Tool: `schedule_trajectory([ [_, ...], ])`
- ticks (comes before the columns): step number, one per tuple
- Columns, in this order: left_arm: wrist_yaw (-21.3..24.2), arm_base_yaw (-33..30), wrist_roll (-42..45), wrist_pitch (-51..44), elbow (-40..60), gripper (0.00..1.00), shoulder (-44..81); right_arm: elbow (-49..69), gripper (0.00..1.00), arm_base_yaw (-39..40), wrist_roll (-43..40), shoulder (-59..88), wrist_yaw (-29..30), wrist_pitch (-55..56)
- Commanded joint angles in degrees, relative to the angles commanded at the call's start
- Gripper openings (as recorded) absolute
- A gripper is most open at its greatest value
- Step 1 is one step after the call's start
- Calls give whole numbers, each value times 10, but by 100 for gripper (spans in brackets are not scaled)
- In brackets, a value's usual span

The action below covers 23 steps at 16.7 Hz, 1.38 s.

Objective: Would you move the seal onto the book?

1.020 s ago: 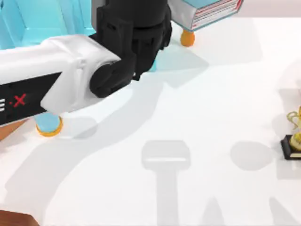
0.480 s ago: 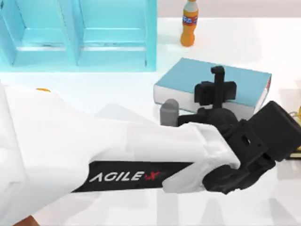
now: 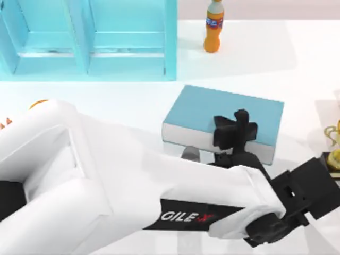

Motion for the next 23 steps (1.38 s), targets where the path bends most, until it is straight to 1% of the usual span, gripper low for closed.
schedule_trajectory([
  [13,-1,-4,-20,-24,1,0,1,0,100,0,0,0,0,0],
  [19,0,-4,-19,29,-18,0,32,0,100,0,0,0,0,0],
  [23,0,-4,-19,35,-21,0,36,0,100,0,0,0,0,0],
])
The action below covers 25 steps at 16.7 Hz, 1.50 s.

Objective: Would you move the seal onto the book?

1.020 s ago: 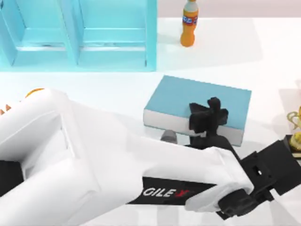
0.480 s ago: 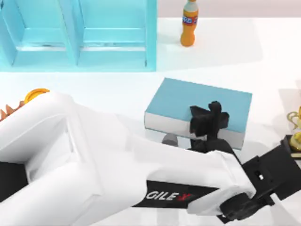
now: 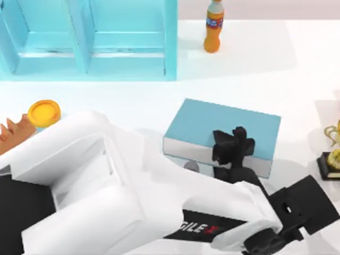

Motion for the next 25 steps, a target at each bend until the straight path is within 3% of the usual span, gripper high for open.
schedule_trajectory([
  [13,0,0,0,0,0,98,0,0,100,0,0,0,0,0],
  [25,0,-9,-20,-19,6,100,4,0,100,0,0,0,0,0],
])
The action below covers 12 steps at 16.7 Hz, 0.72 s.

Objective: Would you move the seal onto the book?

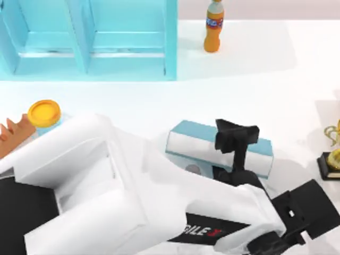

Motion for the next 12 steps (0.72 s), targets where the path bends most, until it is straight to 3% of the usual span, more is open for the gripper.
schedule_trajectory([
  [5,4,-53,-150,-145,42,100,22,0,100,0,0,0,0,0],
  [12,20,-145,-483,-501,110,100,64,0,100,0,0,0,0,0],
])
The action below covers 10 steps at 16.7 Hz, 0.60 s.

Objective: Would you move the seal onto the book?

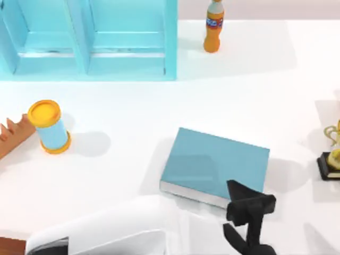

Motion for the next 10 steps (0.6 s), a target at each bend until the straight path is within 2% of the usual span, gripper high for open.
schedule_trajectory([
  [5,13,-47,-180,-199,33,100,19,0,100,0,0,0,0,0],
  [10,18,-62,-231,-253,42,100,23,0,100,0,0,0,0,0],
])
